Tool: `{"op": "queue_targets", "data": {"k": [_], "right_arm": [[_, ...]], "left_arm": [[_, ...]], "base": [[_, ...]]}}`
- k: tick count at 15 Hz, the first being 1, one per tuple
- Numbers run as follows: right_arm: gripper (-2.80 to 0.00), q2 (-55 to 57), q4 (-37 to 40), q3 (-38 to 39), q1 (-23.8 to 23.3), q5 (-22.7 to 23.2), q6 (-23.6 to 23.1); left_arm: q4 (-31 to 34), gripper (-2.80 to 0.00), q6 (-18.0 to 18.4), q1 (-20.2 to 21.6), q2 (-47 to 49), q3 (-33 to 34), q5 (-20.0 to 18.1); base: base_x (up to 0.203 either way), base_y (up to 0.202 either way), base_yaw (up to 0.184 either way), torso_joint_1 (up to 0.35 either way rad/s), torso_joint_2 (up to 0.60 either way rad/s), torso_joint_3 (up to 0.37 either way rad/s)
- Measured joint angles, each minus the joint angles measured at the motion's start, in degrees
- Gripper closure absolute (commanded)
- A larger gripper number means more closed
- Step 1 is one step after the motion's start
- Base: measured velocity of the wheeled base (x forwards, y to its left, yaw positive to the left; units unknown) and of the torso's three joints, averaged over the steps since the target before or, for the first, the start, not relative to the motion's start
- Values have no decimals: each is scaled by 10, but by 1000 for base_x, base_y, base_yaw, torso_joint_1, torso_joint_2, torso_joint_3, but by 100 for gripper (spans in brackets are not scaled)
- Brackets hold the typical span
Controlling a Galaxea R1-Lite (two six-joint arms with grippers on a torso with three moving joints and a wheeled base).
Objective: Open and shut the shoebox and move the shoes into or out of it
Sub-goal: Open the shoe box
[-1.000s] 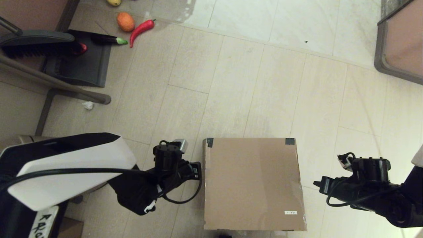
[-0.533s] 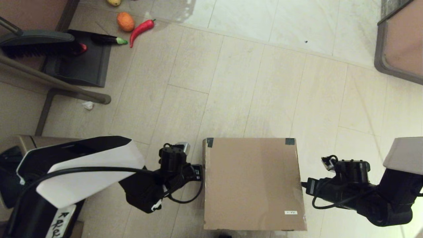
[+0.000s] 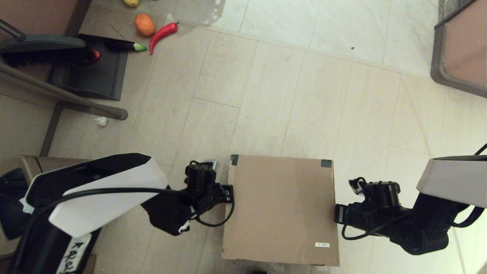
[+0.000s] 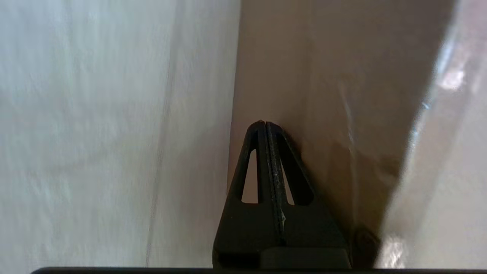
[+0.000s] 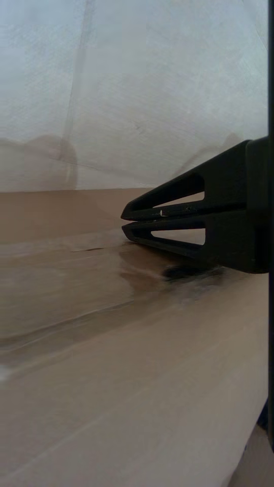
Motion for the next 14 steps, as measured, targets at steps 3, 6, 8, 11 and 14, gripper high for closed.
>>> {"op": "queue_targets", "data": {"k": [3,6,8,11,14], "right_arm": [[0,-8,66,-63,3,1,9],[0,-16,131,-143,4,1,29],[0,-20,178,-202,4,1,38],[0,-22,232,-278,4,0,59],[0,-31,243,-271,-3,-6,60]], "left_arm": [[43,0,0,25,-4,-49,0],[74,0,0,47,-12,-84,0],[89,0,0,58,-16,-109,2],[106,0,1,68,-23,-132,7],[107,0,-2,71,-35,-109,32]], "base": [[0,0,0,0,0,0],[0,0,0,0,0,0],[0,0,0,0,0,0],[0,0,0,0,0,0],[0,0,0,0,0,0]]}}
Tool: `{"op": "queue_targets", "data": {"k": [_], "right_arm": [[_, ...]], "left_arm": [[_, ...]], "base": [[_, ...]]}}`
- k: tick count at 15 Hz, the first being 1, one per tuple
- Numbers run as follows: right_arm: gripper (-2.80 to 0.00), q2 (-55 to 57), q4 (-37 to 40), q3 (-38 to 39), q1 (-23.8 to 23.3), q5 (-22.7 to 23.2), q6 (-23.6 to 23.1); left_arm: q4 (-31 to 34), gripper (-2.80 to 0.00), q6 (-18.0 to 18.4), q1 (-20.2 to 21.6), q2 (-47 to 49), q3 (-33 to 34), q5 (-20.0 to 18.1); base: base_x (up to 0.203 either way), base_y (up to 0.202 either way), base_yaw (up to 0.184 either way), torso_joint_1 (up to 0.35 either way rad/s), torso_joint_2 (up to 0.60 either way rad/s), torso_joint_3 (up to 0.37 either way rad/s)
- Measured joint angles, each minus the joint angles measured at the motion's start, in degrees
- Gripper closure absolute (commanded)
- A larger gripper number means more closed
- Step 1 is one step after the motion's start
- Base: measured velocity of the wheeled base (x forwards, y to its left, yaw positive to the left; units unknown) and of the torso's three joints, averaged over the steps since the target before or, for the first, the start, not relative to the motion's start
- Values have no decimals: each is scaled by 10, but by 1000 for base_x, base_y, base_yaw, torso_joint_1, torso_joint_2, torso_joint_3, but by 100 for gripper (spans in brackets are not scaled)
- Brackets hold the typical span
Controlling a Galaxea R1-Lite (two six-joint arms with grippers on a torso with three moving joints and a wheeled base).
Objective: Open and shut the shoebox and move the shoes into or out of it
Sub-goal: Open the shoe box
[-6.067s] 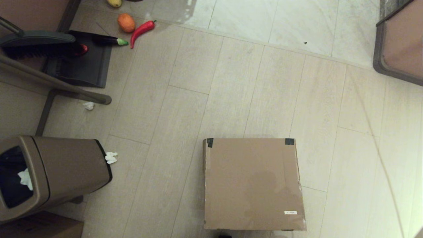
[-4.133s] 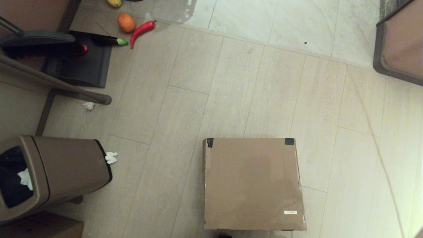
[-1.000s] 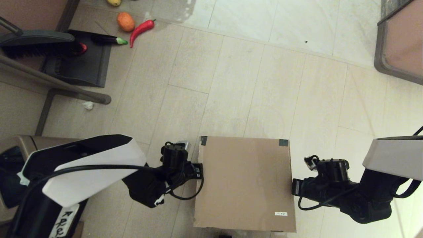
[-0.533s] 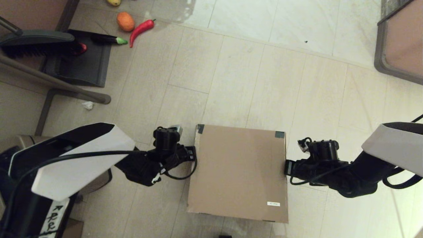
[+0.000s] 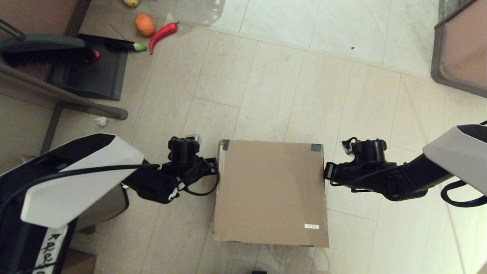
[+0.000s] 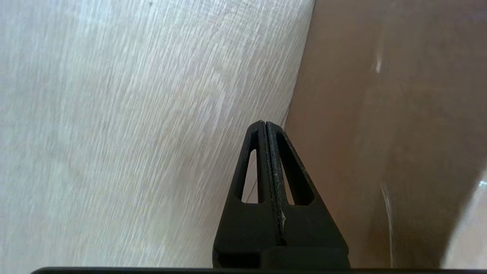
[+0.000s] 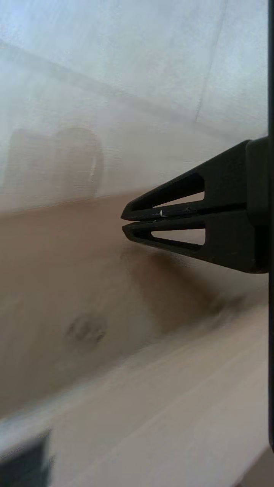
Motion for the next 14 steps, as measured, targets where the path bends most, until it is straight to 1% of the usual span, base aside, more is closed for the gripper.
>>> {"op": "queue_targets", "data": {"k": [1,3,5,7,8,11,14], "right_arm": [[0,-5,-4,16,-4,-1,-1],[0,-14,-25,57,-7,-1,-1],[0,-21,-62,95,-4,0,-1],[0,-25,-73,122,7,0,0],[0,-26,-75,131,15,0,0],[0,-27,-113,157,33,-6,2],[0,-30,-117,173,44,-5,13]], "left_arm": [[0,0,-5,1,-5,6,0],[-2,0,-25,-4,-17,29,-7],[-3,0,-53,-12,-31,70,-24],[-7,0,-72,-26,-39,108,-34],[-11,0,-74,-31,-40,118,-35],[-28,0,-73,-37,-34,126,-35],[-27,0,-72,-39,-33,130,-33]], "base": [[0,0,0,0,0,0],[0,0,0,0,0,0],[0,0,0,0,0,0],[0,0,0,0,0,0],[0,0,0,0,0,0],[0,0,0,0,0,0],[0,0,0,0,0,0]]}}
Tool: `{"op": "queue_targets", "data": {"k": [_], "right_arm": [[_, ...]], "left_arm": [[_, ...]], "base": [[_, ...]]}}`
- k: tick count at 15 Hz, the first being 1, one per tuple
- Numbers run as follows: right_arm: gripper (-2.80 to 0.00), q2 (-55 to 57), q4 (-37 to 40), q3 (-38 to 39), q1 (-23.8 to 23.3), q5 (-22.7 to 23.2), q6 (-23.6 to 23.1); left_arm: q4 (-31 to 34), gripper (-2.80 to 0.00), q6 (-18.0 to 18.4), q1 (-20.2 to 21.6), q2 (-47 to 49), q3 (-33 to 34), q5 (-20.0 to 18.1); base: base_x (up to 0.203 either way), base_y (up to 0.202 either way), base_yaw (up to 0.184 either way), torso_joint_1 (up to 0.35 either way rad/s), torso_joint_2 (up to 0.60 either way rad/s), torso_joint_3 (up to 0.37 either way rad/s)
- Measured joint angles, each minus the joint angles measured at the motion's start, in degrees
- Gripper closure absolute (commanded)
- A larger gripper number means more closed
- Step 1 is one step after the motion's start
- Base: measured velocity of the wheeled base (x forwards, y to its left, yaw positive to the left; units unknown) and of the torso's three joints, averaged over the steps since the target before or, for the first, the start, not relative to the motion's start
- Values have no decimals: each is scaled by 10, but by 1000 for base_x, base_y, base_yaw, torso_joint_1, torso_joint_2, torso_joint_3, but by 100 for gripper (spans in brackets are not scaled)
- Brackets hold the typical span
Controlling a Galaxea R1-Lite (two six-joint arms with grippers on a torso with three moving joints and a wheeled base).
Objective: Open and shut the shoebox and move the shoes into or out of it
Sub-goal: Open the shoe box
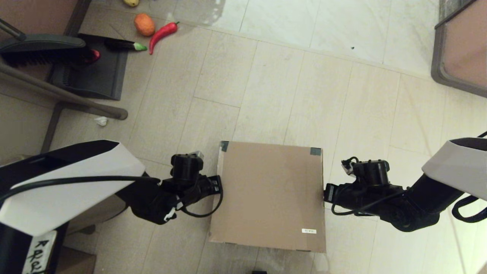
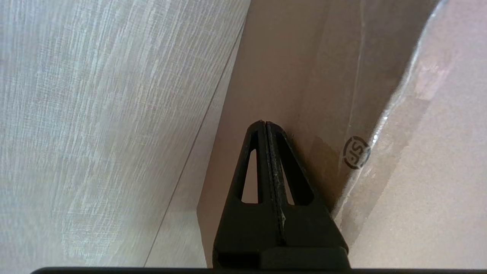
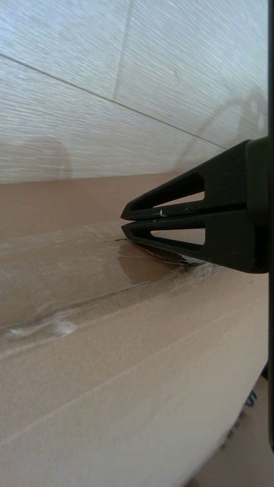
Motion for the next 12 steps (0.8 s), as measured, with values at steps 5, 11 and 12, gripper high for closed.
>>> {"op": "queue_targets", "data": {"k": [5,11,12], "right_arm": [[0,-37,2,17,2,6,62],[0,-97,4,41,1,15,151],[0,-107,4,47,1,18,168]], "left_arm": [[4,0,1,-4,-28,23,-1],[15,0,1,-7,-81,46,-2],[15,0,1,-8,-88,50,-2]], "base": [[0,0,0,0,0,0],[0,0,0,0,0,0],[0,0,0,0,0,0]]}}
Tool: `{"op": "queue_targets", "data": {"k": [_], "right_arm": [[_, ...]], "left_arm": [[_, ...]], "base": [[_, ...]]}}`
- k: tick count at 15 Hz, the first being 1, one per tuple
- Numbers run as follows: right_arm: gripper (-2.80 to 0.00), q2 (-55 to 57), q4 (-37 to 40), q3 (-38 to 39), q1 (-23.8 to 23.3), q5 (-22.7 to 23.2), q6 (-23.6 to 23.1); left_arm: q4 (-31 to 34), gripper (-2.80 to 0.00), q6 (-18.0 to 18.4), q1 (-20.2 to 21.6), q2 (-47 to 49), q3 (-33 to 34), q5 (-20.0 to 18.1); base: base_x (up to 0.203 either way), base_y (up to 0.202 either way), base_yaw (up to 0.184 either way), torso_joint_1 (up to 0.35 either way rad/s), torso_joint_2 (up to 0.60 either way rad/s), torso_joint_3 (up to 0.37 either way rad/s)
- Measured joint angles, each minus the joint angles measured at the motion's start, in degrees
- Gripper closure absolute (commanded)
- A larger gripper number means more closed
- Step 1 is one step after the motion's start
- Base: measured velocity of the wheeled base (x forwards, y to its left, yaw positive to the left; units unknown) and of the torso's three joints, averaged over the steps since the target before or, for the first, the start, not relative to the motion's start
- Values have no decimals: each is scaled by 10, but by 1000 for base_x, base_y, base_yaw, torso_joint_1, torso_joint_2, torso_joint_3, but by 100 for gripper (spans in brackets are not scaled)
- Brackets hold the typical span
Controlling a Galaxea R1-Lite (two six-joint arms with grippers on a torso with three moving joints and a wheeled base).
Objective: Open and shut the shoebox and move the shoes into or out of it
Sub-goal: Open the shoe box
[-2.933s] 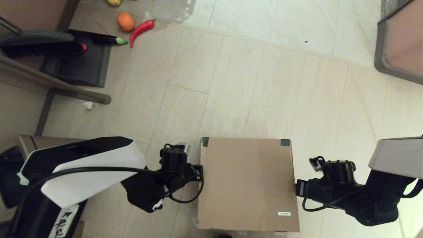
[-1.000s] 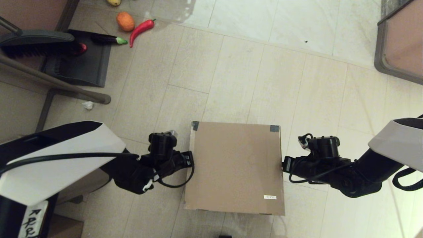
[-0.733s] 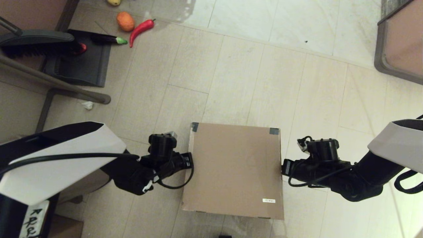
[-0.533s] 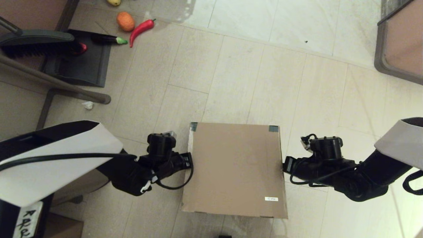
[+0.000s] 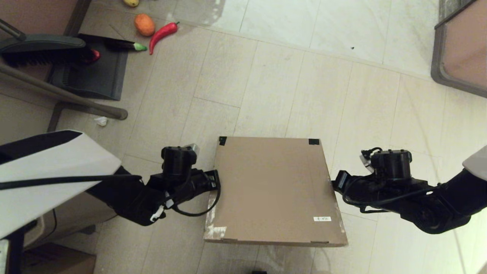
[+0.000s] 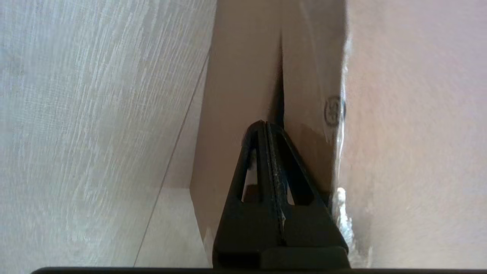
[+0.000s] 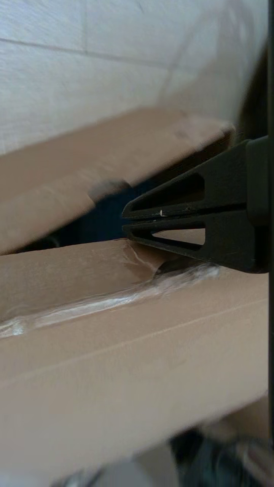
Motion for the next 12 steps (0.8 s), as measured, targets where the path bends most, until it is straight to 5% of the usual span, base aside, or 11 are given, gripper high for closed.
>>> {"op": "queue_targets", "data": {"k": [12], "right_arm": [[0,-79,41,17,-5,29,155]], "left_arm": [[19,0,0,-1,-81,-1,4]], "base": [[0,0,0,0,0,0]]}}
